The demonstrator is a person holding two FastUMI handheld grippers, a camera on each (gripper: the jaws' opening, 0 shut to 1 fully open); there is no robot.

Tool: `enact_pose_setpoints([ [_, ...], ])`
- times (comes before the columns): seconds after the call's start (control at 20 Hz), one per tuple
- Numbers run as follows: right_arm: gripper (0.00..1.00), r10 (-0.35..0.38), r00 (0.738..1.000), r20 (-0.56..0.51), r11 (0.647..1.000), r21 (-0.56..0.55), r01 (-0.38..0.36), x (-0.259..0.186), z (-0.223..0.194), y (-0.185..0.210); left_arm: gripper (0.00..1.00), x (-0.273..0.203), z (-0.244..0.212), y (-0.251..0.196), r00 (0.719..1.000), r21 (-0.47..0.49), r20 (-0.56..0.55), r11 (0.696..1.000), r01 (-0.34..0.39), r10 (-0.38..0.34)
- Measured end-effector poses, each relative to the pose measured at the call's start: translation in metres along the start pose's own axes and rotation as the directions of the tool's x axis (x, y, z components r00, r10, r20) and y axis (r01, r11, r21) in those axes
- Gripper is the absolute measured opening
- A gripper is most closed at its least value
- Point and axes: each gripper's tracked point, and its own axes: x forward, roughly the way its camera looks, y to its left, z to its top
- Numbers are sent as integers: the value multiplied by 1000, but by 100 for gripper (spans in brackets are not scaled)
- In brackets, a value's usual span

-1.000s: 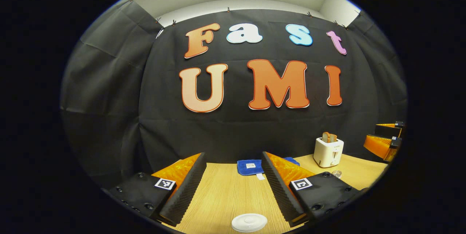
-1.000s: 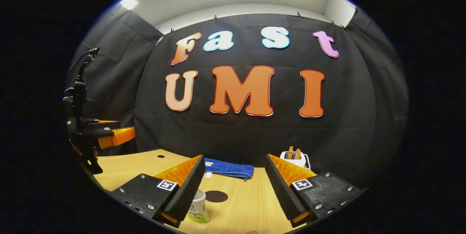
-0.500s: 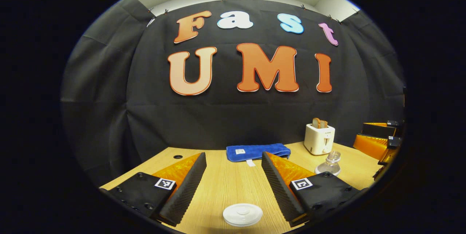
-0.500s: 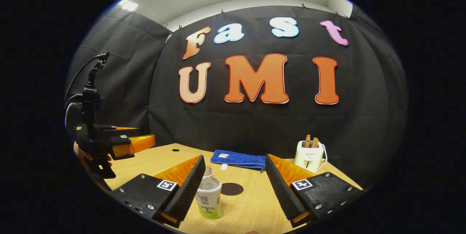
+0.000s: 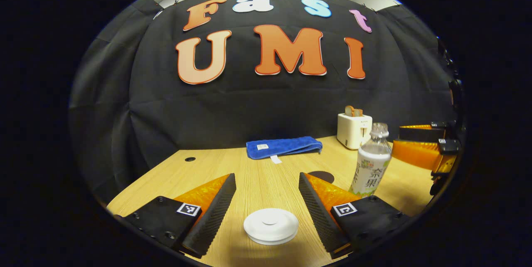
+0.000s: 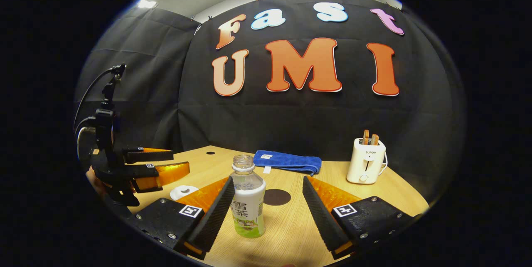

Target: Open the teacup lid with one hand, grasp the water bottle and pour water into the teacup with the other hand; after pouring, place the water bottle on the coaster and then close the teacup lid.

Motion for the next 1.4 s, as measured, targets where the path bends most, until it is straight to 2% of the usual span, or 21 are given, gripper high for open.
enact_pose_setpoints([
  [0.1,99,8,1000,-3,1000,11,-8,1,-2,1,99,1,-14,-4,1000,7,-20,1000,11,-11],
  [0.15,99,12,1000,-1,1000,11,-12,1,-2,2,97,3,-20,-4,999,3,-34,1000,9,-9],
  [0.2,99,17,1000,1,1000,9,-17,1,-1,3,90,4,-29,-3,998,-7,-55,1000,11,-11],
  [0.3,99,31,999,7,1000,4,-31,-1,-2,6,87,5,-39,-3,997,-33,-78,999,13,-16],
  [0.35,99,37,999,9,999,2,-37,-1,-3,7,89,8,-44,-1,996,-43,-83,999,7,-10],
  [0.4,99,37,999,5,999,-1,-37,0,-5,7,73,9,-48,0,995,-50,-98,999,4,-9],
  [0.65,99,33,999,-13,999,3,-33,1,-10,5,70,14,-65,9,990,-55,-142,998,-24,16],
  [0.75,99,41,999,-23,999,6,-41,2,-12,6,55,14,-64,7,989,-60,-144,998,-26,18],
  [0.85,99,43,998,-37,999,6,-43,3,-17,6,51,19,-65,3,989,-57,-149,998,-23,14],
  [0.95,99,48,998,-46,999,5,-48,3,-19,8,31,16,-65,0,988,-38,-152,999,-24,18],
  [1.0,99,50,998,-49,999,3,-50,4,-20,10,38,16,-64,2,989,-27,-146,999,-30,26],
  [1.15,99,62,996,-63,998,-11,-63,4,-26,15,31,18,-57,6,991,-36,-127,998,-48,43],
  [1.4,99,79,992,-95,996,-35,-82,9,-37,27,30,13,-42,19,994,-48,-83,996,-71,67],
])
